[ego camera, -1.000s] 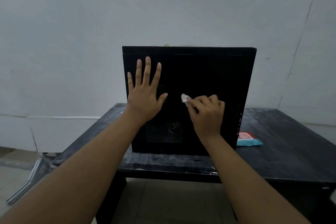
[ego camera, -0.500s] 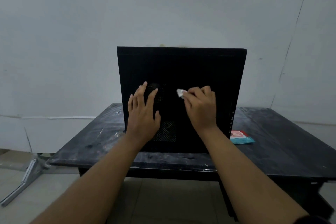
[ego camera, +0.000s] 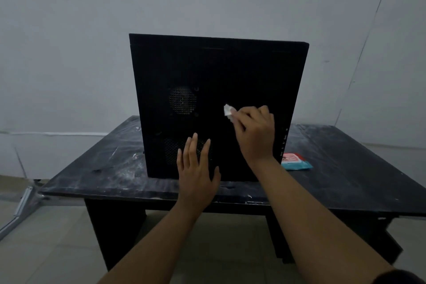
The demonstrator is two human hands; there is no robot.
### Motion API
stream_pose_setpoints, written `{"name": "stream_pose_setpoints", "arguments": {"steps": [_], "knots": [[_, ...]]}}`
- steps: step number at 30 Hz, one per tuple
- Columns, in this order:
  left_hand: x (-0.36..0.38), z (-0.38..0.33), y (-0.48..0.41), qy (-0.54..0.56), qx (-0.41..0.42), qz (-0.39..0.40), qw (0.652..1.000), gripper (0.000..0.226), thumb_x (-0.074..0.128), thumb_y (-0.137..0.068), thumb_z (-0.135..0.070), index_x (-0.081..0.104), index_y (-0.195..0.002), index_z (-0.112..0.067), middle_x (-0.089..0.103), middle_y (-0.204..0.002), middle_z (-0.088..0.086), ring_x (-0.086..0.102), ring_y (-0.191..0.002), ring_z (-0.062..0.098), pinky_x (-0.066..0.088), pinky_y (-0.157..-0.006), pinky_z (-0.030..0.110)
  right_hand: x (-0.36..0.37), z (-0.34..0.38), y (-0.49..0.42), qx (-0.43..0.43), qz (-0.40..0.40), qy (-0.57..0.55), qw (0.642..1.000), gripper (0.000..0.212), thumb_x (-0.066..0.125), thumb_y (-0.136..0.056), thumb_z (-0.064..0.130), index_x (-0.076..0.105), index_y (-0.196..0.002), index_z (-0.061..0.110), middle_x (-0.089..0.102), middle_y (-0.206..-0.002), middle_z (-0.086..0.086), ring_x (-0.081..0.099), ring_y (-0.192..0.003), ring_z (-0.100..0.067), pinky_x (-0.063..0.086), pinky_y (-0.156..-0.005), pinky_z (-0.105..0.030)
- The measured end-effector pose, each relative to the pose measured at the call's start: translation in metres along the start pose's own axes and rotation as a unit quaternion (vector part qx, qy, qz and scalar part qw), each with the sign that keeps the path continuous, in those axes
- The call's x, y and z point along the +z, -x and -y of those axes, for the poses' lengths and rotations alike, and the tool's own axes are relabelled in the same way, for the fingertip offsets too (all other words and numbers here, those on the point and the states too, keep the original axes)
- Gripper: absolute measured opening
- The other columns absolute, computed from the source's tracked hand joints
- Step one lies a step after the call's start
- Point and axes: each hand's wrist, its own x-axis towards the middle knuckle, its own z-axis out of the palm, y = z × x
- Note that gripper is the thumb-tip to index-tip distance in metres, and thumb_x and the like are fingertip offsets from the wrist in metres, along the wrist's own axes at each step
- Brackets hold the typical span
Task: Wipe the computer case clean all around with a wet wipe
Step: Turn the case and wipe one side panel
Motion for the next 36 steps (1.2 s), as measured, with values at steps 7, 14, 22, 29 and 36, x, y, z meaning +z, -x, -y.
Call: {"name": "stream_pose_setpoints", "arguments": {"steps": [7, 14, 22, 29, 36], "knots": [[0.025, 0.008, 0.01, -0.025, 0.013, 0.0, 1.0, 0.087, 0.063, -0.1, -0.057, 0.026, -0.169, -0.019, 0.004, -0.178, 0.012, -0.001, -0.165, 0.035, 0.006, -0.127, 0.071, -0.006, -0.005, 0.002, -0.16, 0.063, 0.088, 0.981, 0.019, 0.064, -0.107, 0.031, 0.08, -0.099, 0.023, 0.073, -0.096, 0.004, 0.057, -0.09, -0.026, 0.035, -0.08, -0.041], [0.028, 0.006, 0.008, -0.012, 0.003, -0.019, 1.0, 0.09, 0.068, -0.095, -0.058, 0.032, -0.166, -0.015, 0.012, -0.177, 0.015, 0.005, -0.165, 0.036, 0.008, -0.126, 0.071, 0.003, 0.001, 0.012, -0.037, 0.018, 0.019, 0.999, 0.016, 0.071, -0.104, 0.026, 0.081, -0.097, 0.016, 0.071, -0.094, 0.002, 0.057, -0.089, -0.025, 0.035, -0.078, -0.036], [0.038, 0.014, -0.004, -0.041, 0.021, -0.032, 0.998, 0.09, 0.067, -0.099, -0.053, 0.025, -0.169, -0.014, 0.009, -0.177, 0.016, 0.002, -0.165, 0.037, 0.008, -0.125, 0.073, -0.004, -0.009, 0.004, -0.068, -0.005, 0.08, 0.994, 0.015, 0.07, -0.105, 0.03, 0.081, -0.099, 0.022, 0.074, -0.097, 0.006, 0.06, -0.088, -0.024, 0.036, -0.08, -0.038], [0.036, 0.018, -0.002, -0.043, 0.024, -0.01, 0.999, 0.093, 0.066, -0.1, -0.052, 0.018, -0.171, -0.017, 0.001, -0.178, 0.015, -0.003, -0.165, 0.037, 0.007, -0.126, 0.073, 0.005, -0.002, 0.041, -0.091, 0.072, 0.025, 0.993, 0.013, 0.07, -0.104, 0.025, 0.081, -0.103, 0.019, 0.071, -0.097, 0.0, 0.06, -0.088, -0.026, 0.037, -0.076, -0.038], [0.036, 0.016, -0.001, -0.044, 0.023, -0.008, 0.999, 0.096, 0.069, -0.098, -0.05, 0.017, -0.171, -0.017, 0.0, -0.178, 0.015, -0.004, -0.165, 0.037, 0.006, -0.127, 0.072, -0.016, -0.019, -0.006, 0.011, -0.021, 0.084, 0.996, 0.015, 0.07, -0.103, 0.032, 0.081, -0.101, 0.023, 0.073, -0.097, 0.005, 0.057, -0.089, -0.024, 0.037, -0.078, -0.039]]}}
